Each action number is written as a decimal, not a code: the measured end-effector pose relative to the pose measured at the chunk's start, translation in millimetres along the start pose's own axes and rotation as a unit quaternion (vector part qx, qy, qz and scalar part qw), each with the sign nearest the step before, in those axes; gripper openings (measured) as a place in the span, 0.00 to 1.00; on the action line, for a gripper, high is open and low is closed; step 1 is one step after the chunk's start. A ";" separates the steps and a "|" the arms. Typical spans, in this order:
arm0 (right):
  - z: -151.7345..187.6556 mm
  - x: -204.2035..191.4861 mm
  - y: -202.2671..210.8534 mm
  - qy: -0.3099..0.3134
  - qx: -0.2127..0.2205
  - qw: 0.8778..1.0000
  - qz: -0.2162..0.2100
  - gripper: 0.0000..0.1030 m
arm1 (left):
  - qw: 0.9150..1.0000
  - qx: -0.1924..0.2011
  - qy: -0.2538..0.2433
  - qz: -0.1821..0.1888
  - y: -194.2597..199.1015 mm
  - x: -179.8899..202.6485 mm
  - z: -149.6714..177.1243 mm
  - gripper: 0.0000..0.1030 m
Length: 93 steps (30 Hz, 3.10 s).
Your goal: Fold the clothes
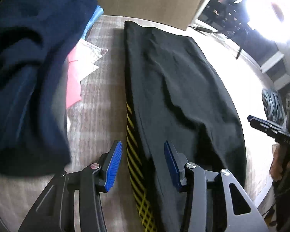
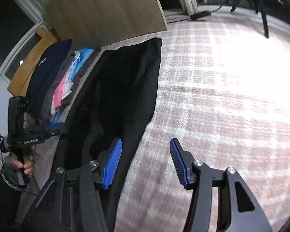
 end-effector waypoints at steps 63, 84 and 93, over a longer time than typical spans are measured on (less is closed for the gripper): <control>-156.1 -384.4 142.5 0.137 0.183 0.925 -0.304 0.06 | 0.915 0.396 0.049 0.060 378.4 -104.1 -156.1 0.03; -258.9 -323.6 -160.1 0.045 0.057 0.989 -0.129 0.05 | 0.968 0.230 0.098 0.011 107.5 -233.4 -306.5 0.03; -239.9 -364.0 -33.7 0.086 0.162 0.958 -0.218 0.05 | 0.933 0.343 0.092 0.055 231.9 -189.2 -249.7 0.03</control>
Point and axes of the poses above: each gripper's, at about its wrist camera, not at the fingertips, and y roughly against the way its jaws point, x to its right, z to its underside, the point moved 10 cm from there along -y, roughly the way its jaws point, and after that the axes turned 9 degrees about x, right-handed, at the moved point
